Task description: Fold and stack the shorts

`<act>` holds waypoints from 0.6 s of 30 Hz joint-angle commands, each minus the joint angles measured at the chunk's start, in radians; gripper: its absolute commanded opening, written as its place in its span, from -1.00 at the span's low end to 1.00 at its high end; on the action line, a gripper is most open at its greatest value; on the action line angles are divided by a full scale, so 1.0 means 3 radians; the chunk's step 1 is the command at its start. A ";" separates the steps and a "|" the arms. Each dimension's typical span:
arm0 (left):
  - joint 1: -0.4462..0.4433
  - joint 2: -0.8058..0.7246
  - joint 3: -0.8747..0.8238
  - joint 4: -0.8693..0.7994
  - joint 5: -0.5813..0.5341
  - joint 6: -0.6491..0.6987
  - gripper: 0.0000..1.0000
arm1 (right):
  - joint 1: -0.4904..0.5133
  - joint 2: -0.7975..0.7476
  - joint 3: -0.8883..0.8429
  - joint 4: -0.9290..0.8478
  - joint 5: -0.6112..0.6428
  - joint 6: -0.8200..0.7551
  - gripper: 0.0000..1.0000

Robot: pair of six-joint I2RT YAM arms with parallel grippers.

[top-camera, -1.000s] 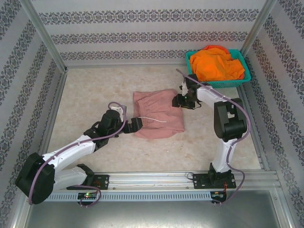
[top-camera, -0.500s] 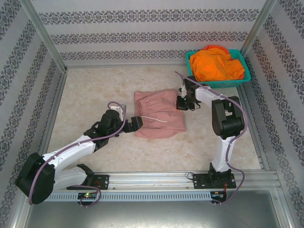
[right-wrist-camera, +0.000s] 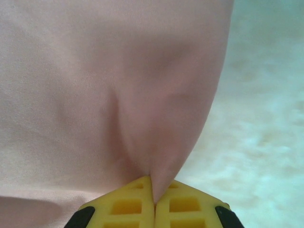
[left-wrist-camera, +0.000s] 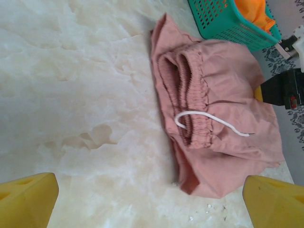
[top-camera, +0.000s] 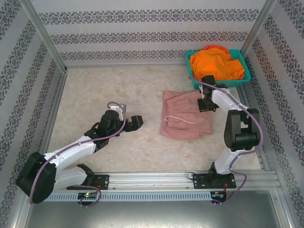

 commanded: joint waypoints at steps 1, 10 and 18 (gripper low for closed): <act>0.0055 0.0034 -0.0055 0.0304 0.0061 -0.0070 1.00 | -0.0118 -0.0102 -0.0127 0.0012 0.0818 -0.0496 -1.00; 0.0163 0.0027 -0.0125 0.0362 0.0210 -0.0035 1.00 | -0.0637 -0.0150 -0.0177 0.0571 0.1523 -0.1129 -1.00; 0.0249 0.0005 -0.0150 0.0328 0.0259 -0.0010 1.00 | -0.0925 0.0120 0.0124 0.0715 0.1708 -0.1212 -0.99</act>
